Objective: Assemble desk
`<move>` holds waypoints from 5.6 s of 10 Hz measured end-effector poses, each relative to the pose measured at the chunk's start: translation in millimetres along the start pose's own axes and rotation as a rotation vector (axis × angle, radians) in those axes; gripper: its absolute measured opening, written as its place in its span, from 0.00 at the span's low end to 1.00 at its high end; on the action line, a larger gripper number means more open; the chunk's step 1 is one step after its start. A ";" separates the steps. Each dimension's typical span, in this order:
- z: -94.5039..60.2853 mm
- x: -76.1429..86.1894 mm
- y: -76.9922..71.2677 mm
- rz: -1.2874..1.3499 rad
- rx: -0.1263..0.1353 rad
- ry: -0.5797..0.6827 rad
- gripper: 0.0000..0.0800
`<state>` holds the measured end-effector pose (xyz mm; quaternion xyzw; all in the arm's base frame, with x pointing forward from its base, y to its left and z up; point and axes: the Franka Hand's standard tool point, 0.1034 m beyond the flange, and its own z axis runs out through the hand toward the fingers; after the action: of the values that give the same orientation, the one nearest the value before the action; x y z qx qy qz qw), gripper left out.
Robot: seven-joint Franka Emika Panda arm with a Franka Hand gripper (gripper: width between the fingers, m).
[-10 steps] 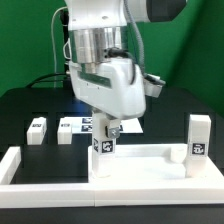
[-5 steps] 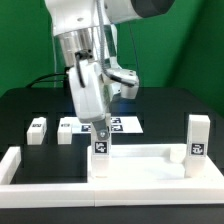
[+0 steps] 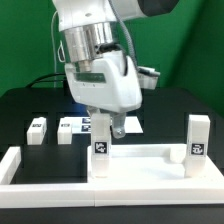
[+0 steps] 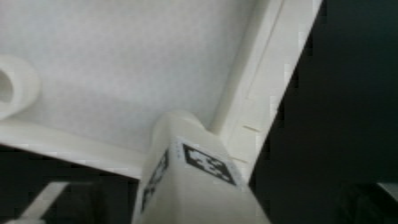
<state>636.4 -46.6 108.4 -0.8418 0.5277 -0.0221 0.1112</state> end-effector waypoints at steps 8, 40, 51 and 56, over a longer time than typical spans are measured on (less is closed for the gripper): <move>-2.1 14.8 0.5 -0.805 -0.042 0.079 0.81; -1.6 12.5 1.3 -0.413 -0.088 0.019 0.38; 6.0 6.3 2.7 0.487 -0.093 0.000 0.62; 5.7 3.0 -1.1 0.025 -0.094 -0.011 0.81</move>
Offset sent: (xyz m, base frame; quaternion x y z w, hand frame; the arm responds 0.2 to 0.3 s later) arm 0.0000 0.0000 0.0000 0.0000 0.0000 -0.1296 0.9916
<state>639.6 -47.8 102.9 -0.8396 0.5380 0.0086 0.0745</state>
